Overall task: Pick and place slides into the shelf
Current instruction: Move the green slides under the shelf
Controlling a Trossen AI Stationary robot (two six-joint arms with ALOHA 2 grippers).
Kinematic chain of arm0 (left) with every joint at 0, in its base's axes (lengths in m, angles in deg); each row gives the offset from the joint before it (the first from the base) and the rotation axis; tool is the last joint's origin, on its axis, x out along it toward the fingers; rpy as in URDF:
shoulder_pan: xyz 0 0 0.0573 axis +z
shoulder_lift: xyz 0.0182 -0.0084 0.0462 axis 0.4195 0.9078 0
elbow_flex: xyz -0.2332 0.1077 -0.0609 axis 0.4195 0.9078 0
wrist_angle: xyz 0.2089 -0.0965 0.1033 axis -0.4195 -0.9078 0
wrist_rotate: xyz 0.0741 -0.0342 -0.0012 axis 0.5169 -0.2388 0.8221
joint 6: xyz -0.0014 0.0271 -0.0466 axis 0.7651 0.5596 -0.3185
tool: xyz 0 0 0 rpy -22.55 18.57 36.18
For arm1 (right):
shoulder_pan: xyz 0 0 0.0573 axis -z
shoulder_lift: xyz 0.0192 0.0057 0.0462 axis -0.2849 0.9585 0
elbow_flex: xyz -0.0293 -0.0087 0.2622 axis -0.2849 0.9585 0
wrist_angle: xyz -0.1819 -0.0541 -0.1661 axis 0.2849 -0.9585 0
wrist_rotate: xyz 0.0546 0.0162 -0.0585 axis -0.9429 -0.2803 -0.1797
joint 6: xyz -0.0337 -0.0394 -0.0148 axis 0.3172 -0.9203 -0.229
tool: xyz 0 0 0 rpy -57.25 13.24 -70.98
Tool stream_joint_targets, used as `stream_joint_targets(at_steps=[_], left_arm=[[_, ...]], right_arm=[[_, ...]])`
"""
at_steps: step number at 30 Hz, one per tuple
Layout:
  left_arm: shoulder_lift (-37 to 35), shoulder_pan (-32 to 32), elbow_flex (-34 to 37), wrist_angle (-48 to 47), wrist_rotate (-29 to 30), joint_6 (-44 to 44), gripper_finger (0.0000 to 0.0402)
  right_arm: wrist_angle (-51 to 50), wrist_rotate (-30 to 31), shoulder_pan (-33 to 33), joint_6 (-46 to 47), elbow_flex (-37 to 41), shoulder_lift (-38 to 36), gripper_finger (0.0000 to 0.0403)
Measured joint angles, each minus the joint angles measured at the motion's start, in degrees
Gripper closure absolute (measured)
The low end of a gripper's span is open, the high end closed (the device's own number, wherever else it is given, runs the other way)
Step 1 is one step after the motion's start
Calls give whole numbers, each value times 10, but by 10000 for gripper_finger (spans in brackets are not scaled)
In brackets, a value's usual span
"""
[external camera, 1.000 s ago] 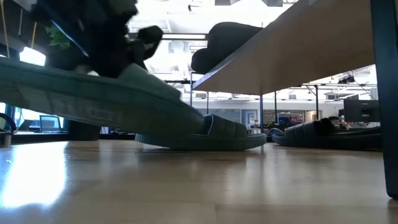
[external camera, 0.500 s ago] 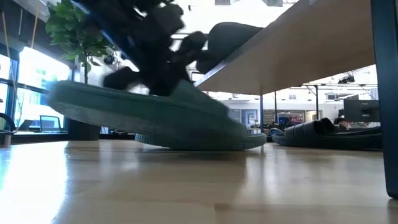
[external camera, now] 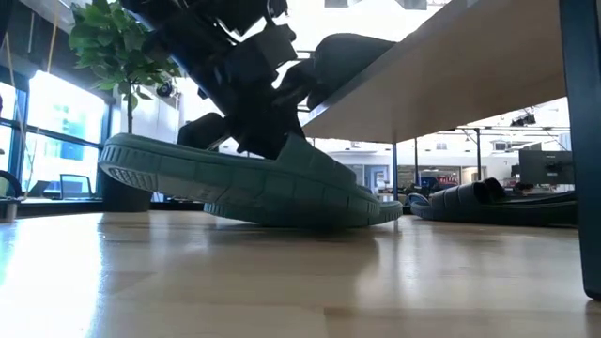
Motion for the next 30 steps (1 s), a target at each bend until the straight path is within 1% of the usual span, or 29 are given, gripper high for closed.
stream_joint_targets(at_steps=[7,13,18,21,23,28,30], left_arm=[[0,0,0,-3,2,-12,333],[0,0,0,-10,9,-12,282],[-1,-5,0,-31,66,-12,244],[-3,-16,0,-49,97,-10,231],[-8,-28,0,-57,103,-11,226],[-28,-58,0,-63,138,-16,223],[-43,-65,0,-79,154,-27,222]], right_arm=[[0,0,0,0,0,0,315],[0,0,0,0,0,0,315],[-1,1,0,0,0,0,315],[-1,1,0,0,0,0,315],[-1,1,0,0,0,0,315],[-1,1,0,0,0,0,315],[-1,1,0,0,0,0,315]])
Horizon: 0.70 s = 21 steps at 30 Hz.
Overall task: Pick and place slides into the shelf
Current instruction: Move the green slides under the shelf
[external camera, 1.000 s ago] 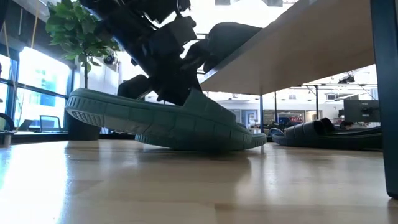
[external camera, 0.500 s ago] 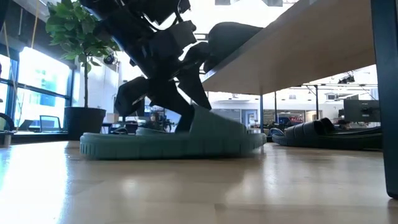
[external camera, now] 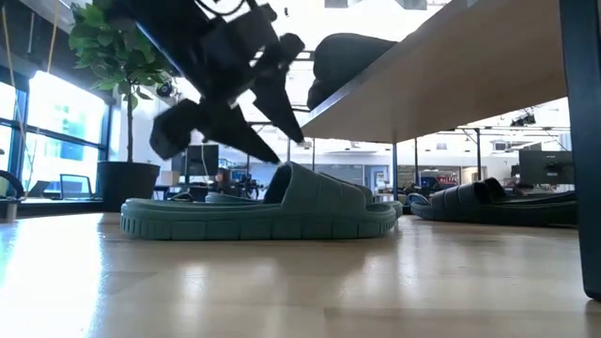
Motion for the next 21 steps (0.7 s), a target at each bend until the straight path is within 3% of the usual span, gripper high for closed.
stream_joint_targets(at_steps=[12,21], left_arm=[[-97,-9,0,-189,41,-219,222],[-189,-53,-53,-414,17,-628,244]], right_arm=[[0,-1,0,0,0,0,315],[-7,-3,0,0,0,0,315]])
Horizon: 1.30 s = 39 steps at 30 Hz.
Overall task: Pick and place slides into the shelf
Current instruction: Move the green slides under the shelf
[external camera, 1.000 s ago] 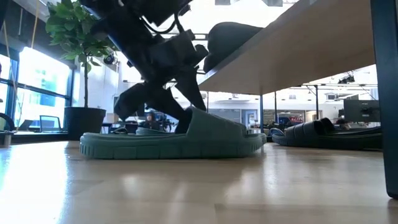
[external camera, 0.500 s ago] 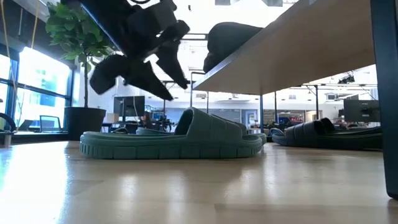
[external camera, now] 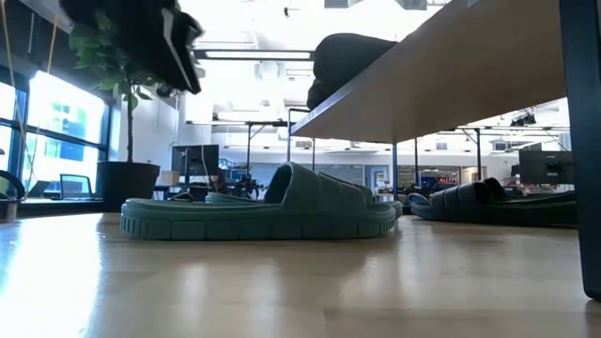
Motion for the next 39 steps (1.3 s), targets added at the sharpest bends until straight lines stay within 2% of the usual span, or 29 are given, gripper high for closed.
stream_joint_targets(at_steps=[3,6,9,12,15,18,22,30,39], left_arm=[[-12,-6,-17,-77,-50,-108,276],[-11,-18,-7,-115,-150,-167,324],[-8,-49,34,-90,-264,-195,380],[-8,-88,80,1,-318,-228,391],[-7,-117,111,86,-287,-257,378],[2,-119,137,149,-248,-287,391],[29,-106,161,190,-233,-320,394],[95,-90,166,254,-233,-317,398],[129,-59,166,299,-197,-326,398]], right_arm=[[-1,0,0,0,0,0,315],[-1,-1,0,0,0,0,315],[-3,-1,0,0,0,0,315],[-3,-2,0,0,0,0,315],[-3,-1,0,0,0,0,315],[-3,-1,0,0,0,0,315],[-3,-1,0,0,0,0,315],[-3,-3,0,2,0,0,315],[-3,-5,0,5,0,0,315]])
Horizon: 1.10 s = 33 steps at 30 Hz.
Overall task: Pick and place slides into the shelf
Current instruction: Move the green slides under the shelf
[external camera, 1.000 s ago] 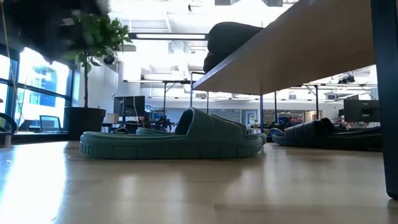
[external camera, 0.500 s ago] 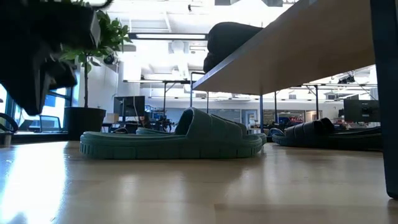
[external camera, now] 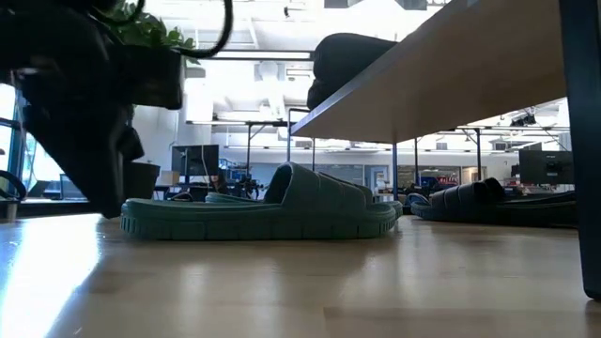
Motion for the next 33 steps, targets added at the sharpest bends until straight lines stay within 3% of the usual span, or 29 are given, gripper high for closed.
stream_joint_targets(at_steps=[21,33], left_arm=[[4,96,0,67,2,120,401],[41,107,-1,156,-22,161,401]], right_arm=[[0,-5,0,1,0,0,315],[0,-5,0,1,0,0,315]])
